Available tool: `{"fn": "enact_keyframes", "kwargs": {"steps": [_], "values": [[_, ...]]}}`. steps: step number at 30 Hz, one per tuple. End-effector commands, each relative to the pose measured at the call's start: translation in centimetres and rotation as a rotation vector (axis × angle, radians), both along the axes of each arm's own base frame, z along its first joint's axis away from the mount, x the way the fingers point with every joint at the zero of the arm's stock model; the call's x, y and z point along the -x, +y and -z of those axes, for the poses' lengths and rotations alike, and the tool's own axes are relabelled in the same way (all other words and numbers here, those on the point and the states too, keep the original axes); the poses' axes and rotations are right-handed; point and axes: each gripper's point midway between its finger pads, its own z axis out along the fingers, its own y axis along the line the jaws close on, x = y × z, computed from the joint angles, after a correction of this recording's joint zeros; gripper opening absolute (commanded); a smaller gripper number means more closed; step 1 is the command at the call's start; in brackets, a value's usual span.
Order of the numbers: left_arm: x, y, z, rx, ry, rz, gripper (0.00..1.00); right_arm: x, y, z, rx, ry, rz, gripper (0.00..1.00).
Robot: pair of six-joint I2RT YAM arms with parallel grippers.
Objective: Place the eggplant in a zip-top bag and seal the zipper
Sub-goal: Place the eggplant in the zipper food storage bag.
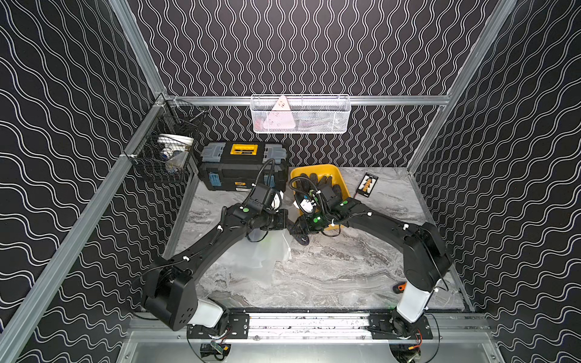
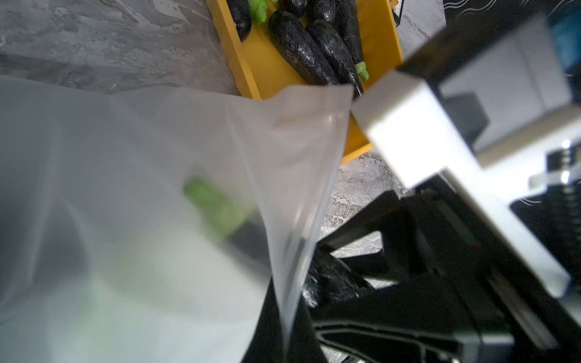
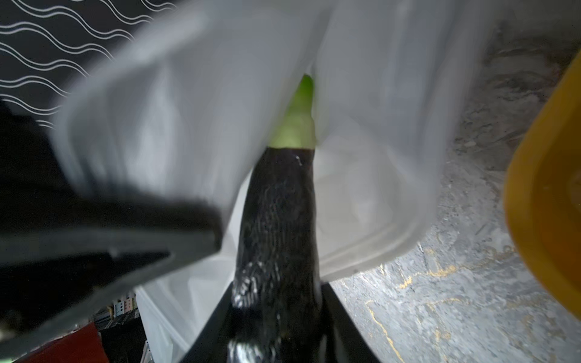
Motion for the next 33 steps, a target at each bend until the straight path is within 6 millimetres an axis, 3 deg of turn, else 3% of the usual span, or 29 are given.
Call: {"fn": "enact_keyframes", "kwargs": {"steps": [1, 9, 16, 23, 27, 33], "values": [[0.6, 0.0, 0.2, 0.005, 0.008, 0.002, 0.0, 0.1, 0.1, 0.4, 0.051, 0.055, 0.014, 0.33], [0.4, -0.1, 0.0, 0.054, 0.029, -0.025, 0.0, 0.3, 1.6, -0.8, 0.025, 0.066, -0.002, 0.39], [-0.8, 1.7, -0.7, 0.062, 0.015, -0.08, 0.0, 3.5, 2.5, -1.8, -0.032, 0.093, -0.135, 0.33], [-0.7, 1.7, -1.3, 0.052, -0.018, -0.04, 0.01, 5.2, 2.9, -1.6, -0.055, 0.127, -0.211, 0.31], [-0.2, 1.0, -1.5, 0.075, -0.016, 0.007, 0.0, 4.4, 3.2, -0.8, -0.019, 0.129, -0.201, 0.33], [0.6, 0.8, -1.8, 0.117, 0.003, 0.005, 0.0, 0.4, 4.0, -1.3, -0.009, 0.092, -0.094, 0.48]]}}
